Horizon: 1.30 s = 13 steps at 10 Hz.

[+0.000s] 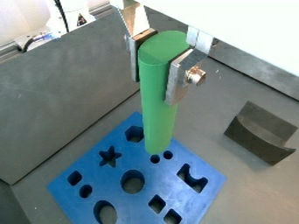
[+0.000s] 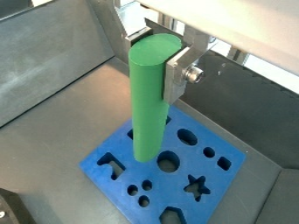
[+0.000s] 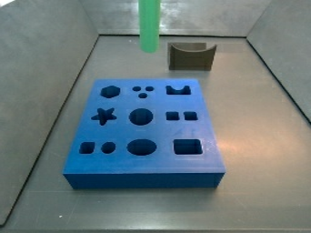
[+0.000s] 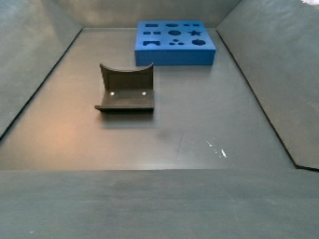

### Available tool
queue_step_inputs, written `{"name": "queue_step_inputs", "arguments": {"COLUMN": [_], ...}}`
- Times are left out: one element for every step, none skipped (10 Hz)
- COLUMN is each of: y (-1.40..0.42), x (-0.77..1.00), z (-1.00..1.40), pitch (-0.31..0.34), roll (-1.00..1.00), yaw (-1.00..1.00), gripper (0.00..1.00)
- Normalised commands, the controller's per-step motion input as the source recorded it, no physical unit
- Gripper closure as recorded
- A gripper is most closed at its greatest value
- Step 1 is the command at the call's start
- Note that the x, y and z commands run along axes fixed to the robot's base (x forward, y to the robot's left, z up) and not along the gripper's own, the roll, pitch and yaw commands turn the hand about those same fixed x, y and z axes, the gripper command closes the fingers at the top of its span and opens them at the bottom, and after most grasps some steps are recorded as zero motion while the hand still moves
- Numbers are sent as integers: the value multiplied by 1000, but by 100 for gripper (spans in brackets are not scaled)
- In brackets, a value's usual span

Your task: Insert the oval object.

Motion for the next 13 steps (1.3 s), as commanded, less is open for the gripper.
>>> {"name": "queue_step_inputs", "arguments": {"y": [-149,0,0,0,-126,-280,-309,-360,-346,-271,-231,-200,-169], "x": [-257,0,0,0,0,0,0,0,0,0,0,0,0], "z": [0,-157,-163,-166,-234,-211,-229,-237,-240,-231,-274,-309,-343], "pitch": [-11,-11,-11,-11,0,-33,-50,-59,-64,-29,0,0,0], "roll": [10,0,0,0,0,-3,-7,0,0,0,0,0,0], "yaw": [-729,-1000,-1000,-1000,-1000,-883,-854,-817,-840,-914,-951,-977,-1000], "gripper": [100,100,100,100,100,100,100,100,100,100,100,100,100]}}
